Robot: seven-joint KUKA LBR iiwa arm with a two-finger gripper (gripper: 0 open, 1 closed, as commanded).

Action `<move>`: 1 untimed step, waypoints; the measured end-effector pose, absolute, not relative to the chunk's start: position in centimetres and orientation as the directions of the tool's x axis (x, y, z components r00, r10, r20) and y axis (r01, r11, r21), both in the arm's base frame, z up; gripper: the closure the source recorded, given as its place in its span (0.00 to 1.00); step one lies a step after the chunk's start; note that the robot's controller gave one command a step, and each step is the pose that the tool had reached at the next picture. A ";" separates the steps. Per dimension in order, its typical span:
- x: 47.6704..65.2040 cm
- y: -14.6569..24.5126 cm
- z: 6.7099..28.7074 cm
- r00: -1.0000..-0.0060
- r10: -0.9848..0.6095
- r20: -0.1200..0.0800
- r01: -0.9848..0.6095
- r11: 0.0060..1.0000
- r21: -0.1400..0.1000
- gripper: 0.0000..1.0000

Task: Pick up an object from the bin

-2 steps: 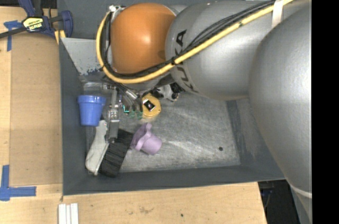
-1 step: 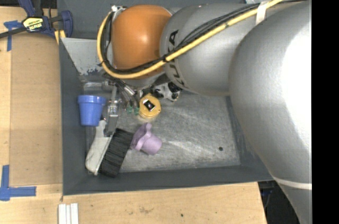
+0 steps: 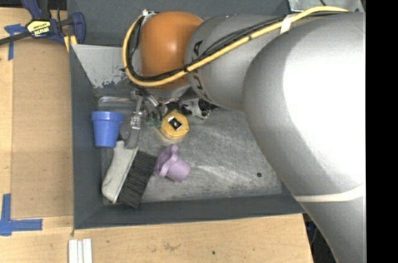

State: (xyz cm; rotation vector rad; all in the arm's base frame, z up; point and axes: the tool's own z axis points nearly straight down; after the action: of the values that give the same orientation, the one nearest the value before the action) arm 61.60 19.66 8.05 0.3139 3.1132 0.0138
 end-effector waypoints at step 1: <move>60.8 19.7 8.4 -0.981 0.193 -0.008 0.193 0.981 0.002 0.00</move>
Offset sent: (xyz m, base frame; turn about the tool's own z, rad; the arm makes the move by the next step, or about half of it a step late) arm -0.0273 0.0438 0.0412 -0.0444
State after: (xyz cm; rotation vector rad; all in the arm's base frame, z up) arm 60.85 19.72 8.38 0.3039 3.1182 0.0014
